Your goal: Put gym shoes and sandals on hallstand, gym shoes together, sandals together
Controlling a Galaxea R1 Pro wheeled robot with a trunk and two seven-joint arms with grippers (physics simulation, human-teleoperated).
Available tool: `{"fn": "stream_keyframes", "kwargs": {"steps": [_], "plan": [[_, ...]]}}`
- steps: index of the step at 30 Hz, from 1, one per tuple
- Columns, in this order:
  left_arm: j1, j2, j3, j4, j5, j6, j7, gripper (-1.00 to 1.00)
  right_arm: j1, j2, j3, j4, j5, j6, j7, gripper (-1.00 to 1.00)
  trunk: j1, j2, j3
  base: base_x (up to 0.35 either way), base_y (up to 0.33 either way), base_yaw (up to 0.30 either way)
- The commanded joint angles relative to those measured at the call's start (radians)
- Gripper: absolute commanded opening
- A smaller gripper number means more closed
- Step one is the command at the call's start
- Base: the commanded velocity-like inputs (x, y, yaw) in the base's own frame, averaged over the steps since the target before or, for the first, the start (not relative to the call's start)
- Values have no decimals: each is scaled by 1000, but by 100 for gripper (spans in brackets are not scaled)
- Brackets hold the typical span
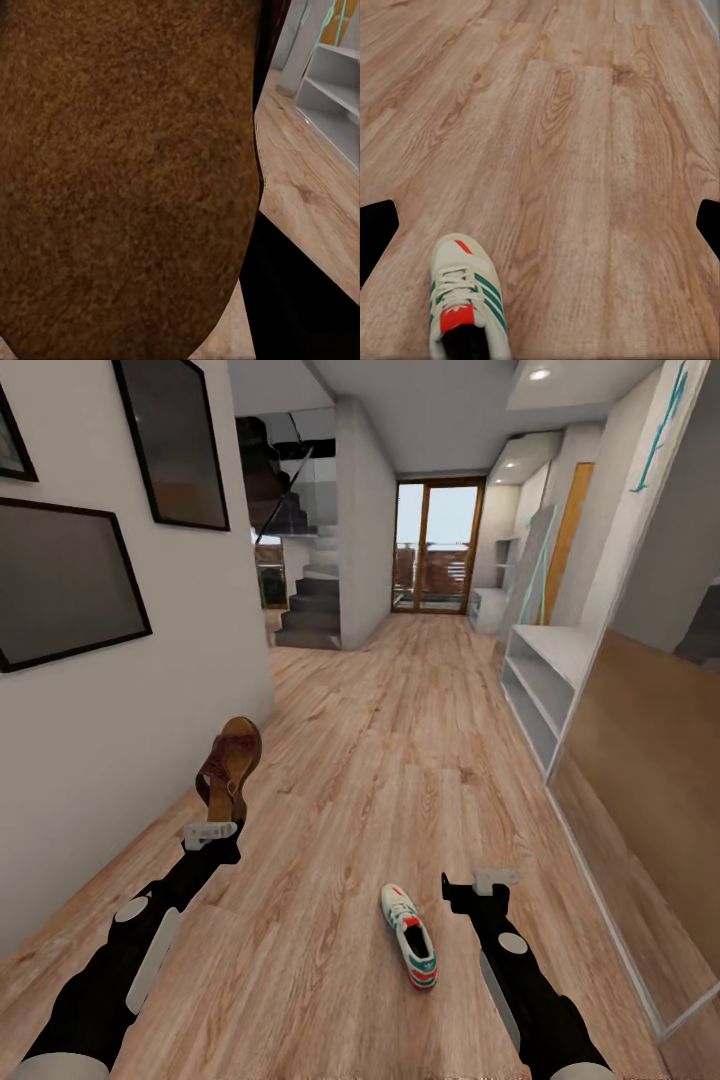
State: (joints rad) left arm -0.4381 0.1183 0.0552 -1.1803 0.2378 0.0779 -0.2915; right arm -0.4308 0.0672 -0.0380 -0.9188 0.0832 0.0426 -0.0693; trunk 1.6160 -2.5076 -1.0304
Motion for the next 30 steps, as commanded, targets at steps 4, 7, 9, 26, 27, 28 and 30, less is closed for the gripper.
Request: {"fn": "stream_keyframes", "kwargs": {"steps": [4,7,9,26,27,28,30], "plan": [[-1,0,2,-1,11,8,-5,-100,0,0,-2,-2,9,5,-1,100,2,-1,-23,0,0,135],[-1,0,2,-1,11,8,-5,-100,0,0,-3,-2,5,5,-1,100,3,-2,-39,0,0,138],[-1,0,2,-1,11,8,-5,-100,0,0,-3,-2,4,5,-1,100,4,-3,-50,0,0,131],[-1,0,2,-1,11,8,-5,-100,0,-1,-5,-2,-1,5,2,100,11,-7,-143,0,0,51],[-1,0,2,-1,11,8,-5,-100,0,-1,-5,-2,-2,5,2,100,12,-7,-148,0,0,0],[-1,0,2,-1,11,8,-5,-100,0,-1,-5,-2,-2,5,2,100,12,-7,-154,0,0,0],[-1,0,2,-1,11,8,-5,-100,0,-1,-5,-2,-2,5,2,100,13,-8,-165,0,0,0]]}}
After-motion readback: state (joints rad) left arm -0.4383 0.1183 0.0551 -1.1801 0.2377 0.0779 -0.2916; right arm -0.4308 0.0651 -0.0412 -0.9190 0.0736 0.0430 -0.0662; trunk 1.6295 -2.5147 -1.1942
